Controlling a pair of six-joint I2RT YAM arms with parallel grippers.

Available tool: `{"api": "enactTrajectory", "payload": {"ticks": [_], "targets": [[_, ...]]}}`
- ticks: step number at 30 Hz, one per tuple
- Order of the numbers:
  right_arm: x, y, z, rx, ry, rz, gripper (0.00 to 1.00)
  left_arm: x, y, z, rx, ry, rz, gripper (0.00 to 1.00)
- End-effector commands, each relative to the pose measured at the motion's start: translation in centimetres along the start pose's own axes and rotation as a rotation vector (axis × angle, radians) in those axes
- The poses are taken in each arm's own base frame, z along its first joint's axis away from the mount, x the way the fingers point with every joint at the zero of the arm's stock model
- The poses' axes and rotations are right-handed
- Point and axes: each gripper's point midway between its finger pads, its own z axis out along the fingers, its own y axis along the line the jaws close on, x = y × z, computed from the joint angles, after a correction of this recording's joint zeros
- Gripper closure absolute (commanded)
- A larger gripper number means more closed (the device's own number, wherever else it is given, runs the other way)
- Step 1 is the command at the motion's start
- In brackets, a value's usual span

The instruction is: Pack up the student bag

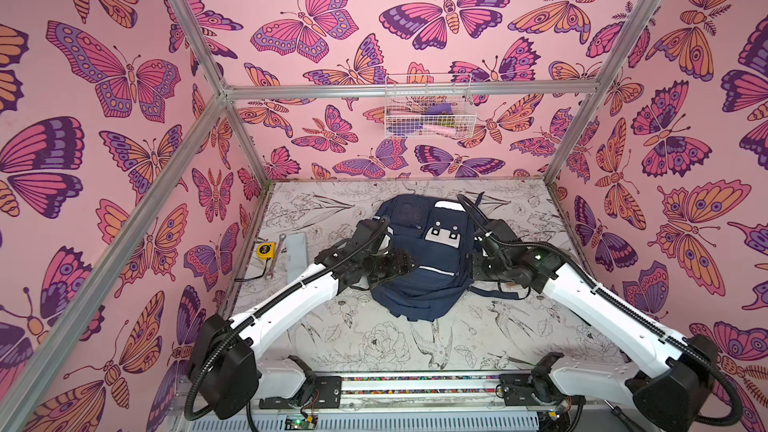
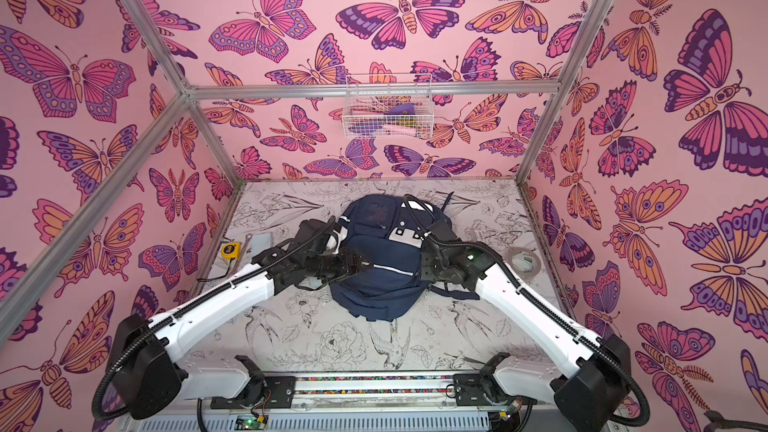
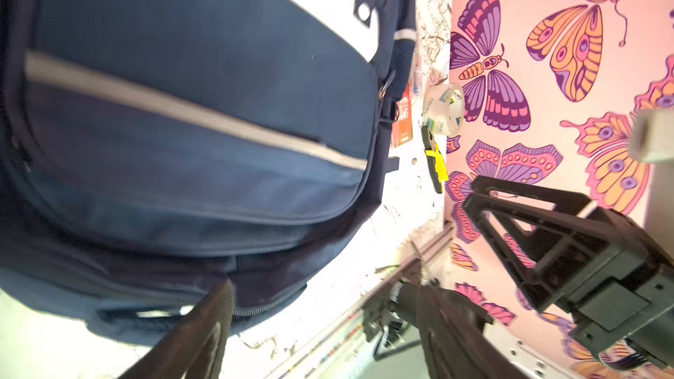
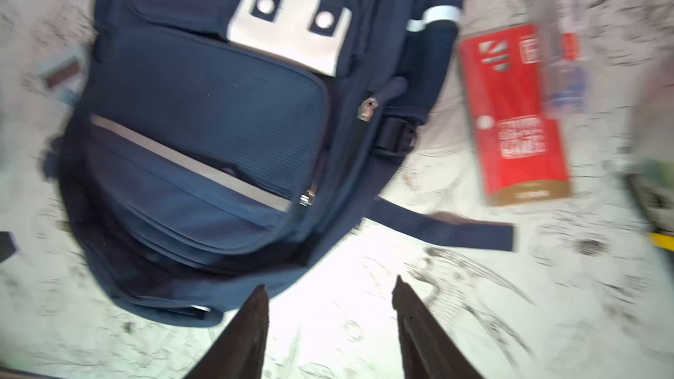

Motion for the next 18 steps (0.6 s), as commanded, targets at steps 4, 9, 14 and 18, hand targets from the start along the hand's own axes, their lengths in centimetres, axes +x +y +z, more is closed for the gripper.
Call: {"api": "enactTrajectory", "payload": {"ticks": [4,9,14,18], "targets": [[0.0,4.4,4.8,-0.18,0.023,0.186,0.46,-0.2,4.2,3.4,-0.169,0.045,0.096,0.18],[1.5,5.0,8.1,-0.207,0.079,0.264,0.47,0.2,4.6,4.8,-0.137,0.051,0.08,0.16],[2.3,4.9,10.0,-0.239,0.074,0.369,0.51,0.5,5.2,5.5,-0.097,0.021,0.033,0.12],[2.4,4.8,10.9,-0.223,0.081,0.412,0.5,0.7,5.8,6.3,-0.042,0.028,-0.066,0.08]]}}
